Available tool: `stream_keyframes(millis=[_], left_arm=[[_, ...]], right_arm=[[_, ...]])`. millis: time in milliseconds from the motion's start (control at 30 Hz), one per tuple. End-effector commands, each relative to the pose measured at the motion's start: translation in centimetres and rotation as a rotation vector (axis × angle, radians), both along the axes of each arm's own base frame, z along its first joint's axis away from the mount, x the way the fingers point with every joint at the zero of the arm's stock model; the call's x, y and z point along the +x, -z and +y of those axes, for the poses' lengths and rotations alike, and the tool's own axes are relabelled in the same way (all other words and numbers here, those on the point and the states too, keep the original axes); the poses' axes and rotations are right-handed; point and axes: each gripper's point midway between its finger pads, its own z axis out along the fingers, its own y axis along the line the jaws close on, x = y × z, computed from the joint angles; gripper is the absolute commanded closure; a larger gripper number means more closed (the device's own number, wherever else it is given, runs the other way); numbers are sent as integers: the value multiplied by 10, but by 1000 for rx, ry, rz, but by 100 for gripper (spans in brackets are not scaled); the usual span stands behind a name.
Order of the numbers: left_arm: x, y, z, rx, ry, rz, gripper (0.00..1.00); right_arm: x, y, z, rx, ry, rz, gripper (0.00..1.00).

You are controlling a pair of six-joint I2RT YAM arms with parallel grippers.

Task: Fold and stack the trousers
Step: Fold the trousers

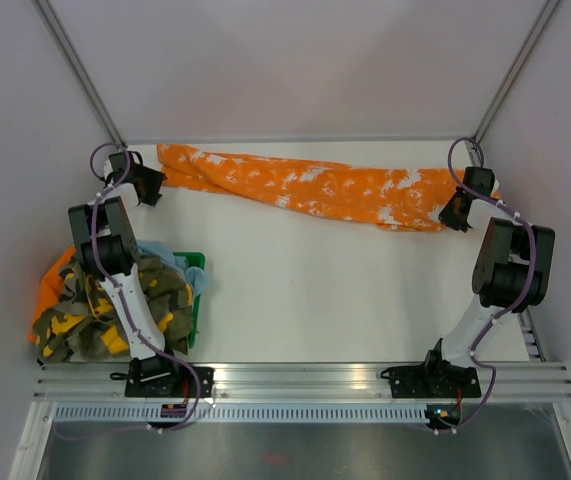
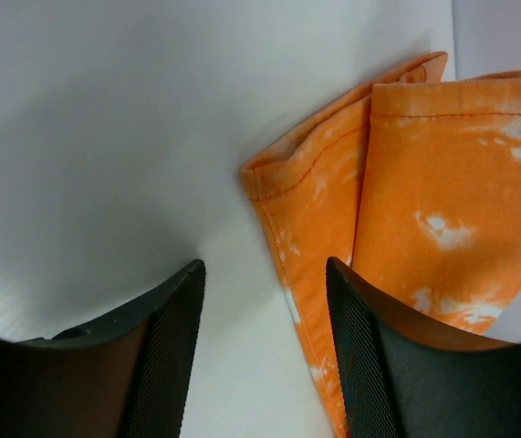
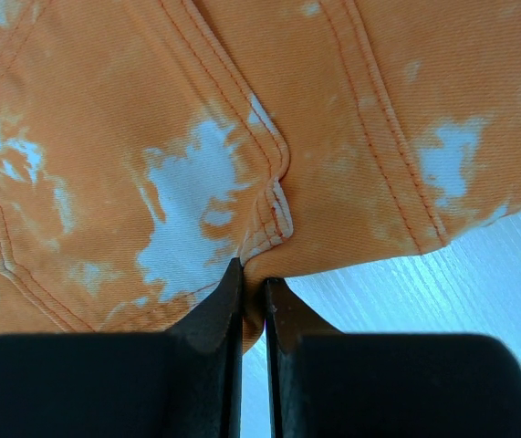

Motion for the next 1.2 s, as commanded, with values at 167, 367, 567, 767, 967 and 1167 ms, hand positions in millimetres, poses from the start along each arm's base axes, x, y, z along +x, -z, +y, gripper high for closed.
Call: stream_keyframes(millis=[167,367,567,767,967,1167], left_arm=[[20,35,-1,-64,-85,-2,39],[23,54,-8,-87,-84,21,48],[23,48,-5,-59,-92,17,98],[-2,23,-5,18,-36,62,98],[-65,-11,-2,148,-20,112,98],[-110,-17,10,242,-20,176,98]], right_arm=[[-3,1,7,34,-14,3,99],[-3,-2,5,24,-9,3,99],[-7,-4,-1,-11,2,16,99],[-9,-8,-5,-27,17,33,100],[-25,-12,-16,-51,71,50,100],[-35,-14,-31,-33,109,19,100]])
